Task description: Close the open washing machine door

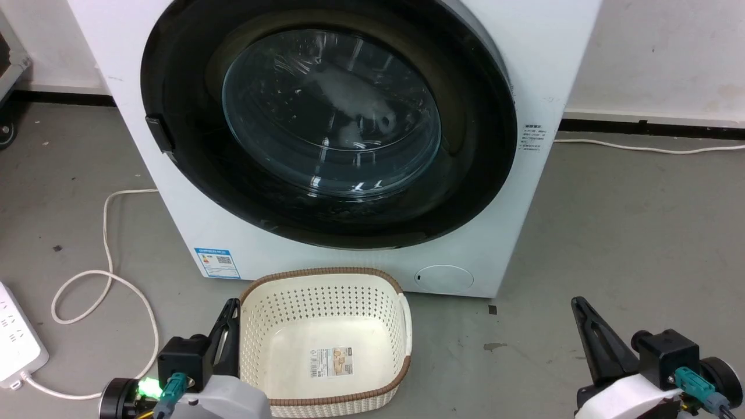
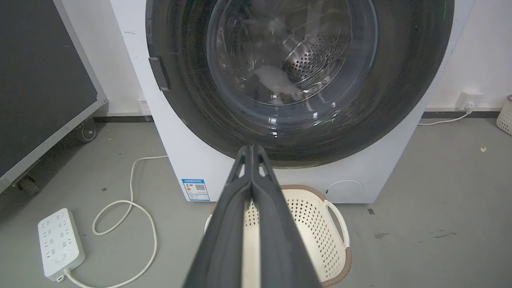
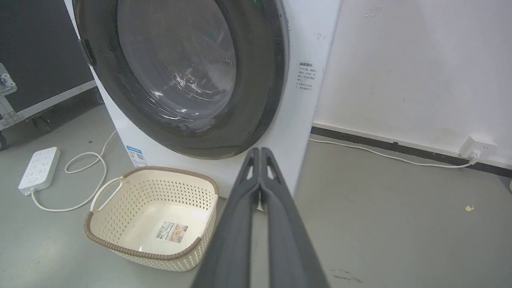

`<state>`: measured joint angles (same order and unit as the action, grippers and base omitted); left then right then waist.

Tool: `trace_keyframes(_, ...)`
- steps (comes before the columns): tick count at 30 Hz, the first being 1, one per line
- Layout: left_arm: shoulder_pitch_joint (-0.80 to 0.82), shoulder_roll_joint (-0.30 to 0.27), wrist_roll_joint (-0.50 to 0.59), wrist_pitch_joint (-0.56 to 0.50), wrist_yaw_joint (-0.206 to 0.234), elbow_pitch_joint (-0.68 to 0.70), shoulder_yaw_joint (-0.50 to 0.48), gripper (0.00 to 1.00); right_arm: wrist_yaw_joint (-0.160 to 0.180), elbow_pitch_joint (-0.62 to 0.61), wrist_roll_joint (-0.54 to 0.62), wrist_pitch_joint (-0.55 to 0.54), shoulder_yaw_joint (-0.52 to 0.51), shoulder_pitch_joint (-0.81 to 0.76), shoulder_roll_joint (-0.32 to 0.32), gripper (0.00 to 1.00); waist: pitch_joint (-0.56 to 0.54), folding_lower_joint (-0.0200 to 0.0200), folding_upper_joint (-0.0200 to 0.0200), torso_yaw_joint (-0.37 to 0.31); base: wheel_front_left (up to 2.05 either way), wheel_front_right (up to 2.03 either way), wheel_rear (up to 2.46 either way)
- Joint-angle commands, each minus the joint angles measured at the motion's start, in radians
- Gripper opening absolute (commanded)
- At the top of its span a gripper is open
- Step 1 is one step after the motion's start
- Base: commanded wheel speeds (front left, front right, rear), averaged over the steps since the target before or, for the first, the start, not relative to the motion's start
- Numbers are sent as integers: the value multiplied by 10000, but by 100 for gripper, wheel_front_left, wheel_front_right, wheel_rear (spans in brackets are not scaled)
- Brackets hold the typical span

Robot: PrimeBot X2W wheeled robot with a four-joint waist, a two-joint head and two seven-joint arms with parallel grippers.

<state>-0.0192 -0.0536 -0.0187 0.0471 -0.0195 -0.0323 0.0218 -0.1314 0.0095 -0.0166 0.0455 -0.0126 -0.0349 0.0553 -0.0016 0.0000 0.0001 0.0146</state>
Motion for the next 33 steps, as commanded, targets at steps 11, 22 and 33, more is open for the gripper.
trace_keyframes(11, 169, 21, 140, -263, 136, 198, -127, 0, 7, -78, 107, -247, 75, 259, -47, 0, 8, 0, -1, -78, 0, 0, 0)
trace_keyframes(22, 192, 34, 187, -471, 195, 323, -218, 0, 7, -95, 166, -455, 126, 349, -51, 0, 16, 0, -1, -146, 0, 0, 0)
trace_keyframes(33, 192, 34, 187, -471, 195, 323, -218, 0, 7, -95, 166, -455, 126, 349, -51, 0, 16, 0, -1, -146, 0, 0, 0)
